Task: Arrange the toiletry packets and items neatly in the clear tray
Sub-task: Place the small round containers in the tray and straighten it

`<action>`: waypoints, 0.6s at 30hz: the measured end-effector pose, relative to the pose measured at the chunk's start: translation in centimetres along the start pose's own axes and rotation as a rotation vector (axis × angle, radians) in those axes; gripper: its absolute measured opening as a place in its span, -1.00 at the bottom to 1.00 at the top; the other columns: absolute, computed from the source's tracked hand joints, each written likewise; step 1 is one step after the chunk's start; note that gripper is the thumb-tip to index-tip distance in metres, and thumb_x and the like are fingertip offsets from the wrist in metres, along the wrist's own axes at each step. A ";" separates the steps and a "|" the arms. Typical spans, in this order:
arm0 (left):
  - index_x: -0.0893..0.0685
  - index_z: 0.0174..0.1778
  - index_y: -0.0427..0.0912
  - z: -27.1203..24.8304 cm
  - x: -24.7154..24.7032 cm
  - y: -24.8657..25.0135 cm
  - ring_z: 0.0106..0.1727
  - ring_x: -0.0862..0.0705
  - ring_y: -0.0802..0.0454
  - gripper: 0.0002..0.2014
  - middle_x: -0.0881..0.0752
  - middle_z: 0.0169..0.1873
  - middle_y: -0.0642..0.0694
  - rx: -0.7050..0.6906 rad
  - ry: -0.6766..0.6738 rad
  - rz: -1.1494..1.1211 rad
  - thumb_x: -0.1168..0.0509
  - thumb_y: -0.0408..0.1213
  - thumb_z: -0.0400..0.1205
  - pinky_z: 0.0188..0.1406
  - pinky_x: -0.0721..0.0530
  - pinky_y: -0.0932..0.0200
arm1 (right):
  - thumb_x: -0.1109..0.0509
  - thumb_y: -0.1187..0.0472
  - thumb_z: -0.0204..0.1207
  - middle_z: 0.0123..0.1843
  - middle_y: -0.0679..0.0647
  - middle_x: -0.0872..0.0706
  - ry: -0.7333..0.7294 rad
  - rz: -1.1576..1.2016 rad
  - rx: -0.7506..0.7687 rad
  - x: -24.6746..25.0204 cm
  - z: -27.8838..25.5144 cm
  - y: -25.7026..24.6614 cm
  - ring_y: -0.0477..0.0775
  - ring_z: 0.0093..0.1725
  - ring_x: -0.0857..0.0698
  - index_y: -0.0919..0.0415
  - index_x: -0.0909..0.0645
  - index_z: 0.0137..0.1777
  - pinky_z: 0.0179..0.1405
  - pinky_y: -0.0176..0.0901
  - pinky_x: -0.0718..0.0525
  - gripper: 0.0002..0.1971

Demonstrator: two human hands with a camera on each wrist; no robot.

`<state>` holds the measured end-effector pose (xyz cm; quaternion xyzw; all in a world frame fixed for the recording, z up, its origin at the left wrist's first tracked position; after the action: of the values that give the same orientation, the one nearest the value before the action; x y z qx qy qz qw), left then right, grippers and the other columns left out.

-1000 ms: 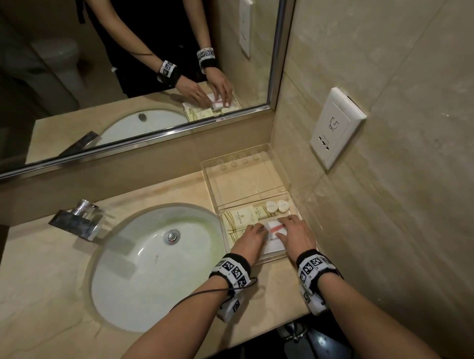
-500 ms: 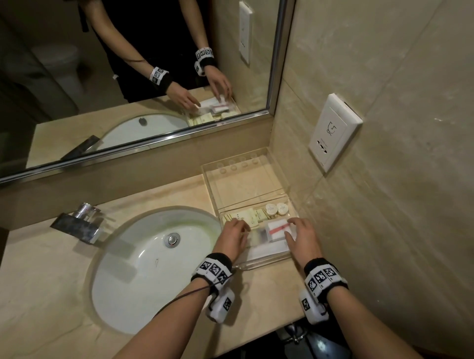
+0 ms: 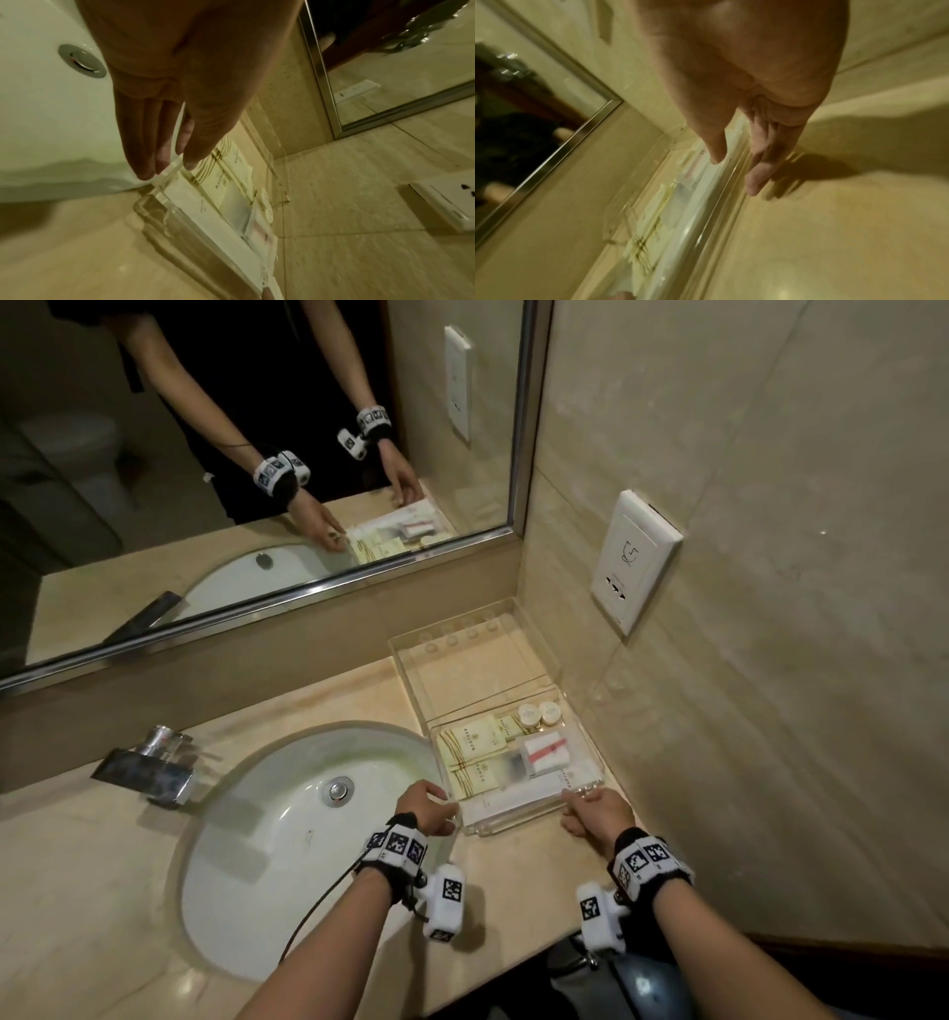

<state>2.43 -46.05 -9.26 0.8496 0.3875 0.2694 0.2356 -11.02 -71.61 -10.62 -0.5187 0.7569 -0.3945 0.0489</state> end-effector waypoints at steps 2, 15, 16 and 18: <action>-0.51 0.07 -0.26 -0.5 -0.4 -0.3 -0.42 -0.72 -0.22 -0.69 -0.72 -0.14 -0.46 0.031 -0.026 -0.082 -0.42 -0.52 0.49 -0.04 -0.78 -0.28 | -0.44 0.30 0.54 -0.03 0.30 -0.75 -0.027 0.153 -0.025 -0.7 0.2 0.1 0.19 -0.13 -0.76 0.21 -0.57 -0.18 0.07 0.07 -0.79 -0.89; -0.41 0.55 -0.17 -1.6 -1.0 -1.1 -0.29 -0.85 -0.12 -0.38 -0.73 -0.39 -0.24 -0.061 0.066 -0.251 -0.28 -0.56 0.53 -0.31 -0.72 0.40 | -0.38 0.43 0.51 -0.26 0.11 -0.57 0.128 0.469 -0.133 -1.8 0.9 -0.6 -0.04 -0.41 -0.60 0.18 -0.46 0.18 -0.58 -0.38 -0.64 -0.70; -0.41 0.55 -0.18 -1.6 -0.9 -0.9 -0.27 -0.85 -0.16 -0.37 -0.71 -0.42 -0.22 -0.066 0.068 -0.264 -0.28 -0.57 0.53 -0.22 -0.75 0.32 | -0.38 0.43 0.51 -0.28 0.10 -0.55 0.140 0.476 -0.123 -1.8 1.1 -0.9 -0.02 -0.41 -0.57 0.18 -0.47 0.16 -0.59 -0.39 -0.63 -0.71; -0.39 0.57 -0.20 -1.3 -1.1 -0.7 -0.20 -0.85 -0.24 -0.36 -0.70 -0.45 -0.21 -0.055 0.046 -0.301 -0.28 -0.57 0.53 0.05 -0.78 0.07 | -0.38 0.42 0.49 -0.28 0.10 -0.59 0.167 0.467 -0.097 -1.7 1.2 -1.8 0.02 -0.41 -0.58 0.18 -0.51 0.15 -0.60 -0.36 -0.61 -0.73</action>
<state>0.66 -46.30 -9.03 0.7686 0.5082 0.2609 0.2878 -8.28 -71.13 -10.83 -0.2970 0.8758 -0.3770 0.0511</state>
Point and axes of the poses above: each hand's wrist, its own z-axis towards the middle knuckle, its own x-axis out of the back of the hand, y = z × x, the point moved 6 cm from there along z, towards the middle knuckle
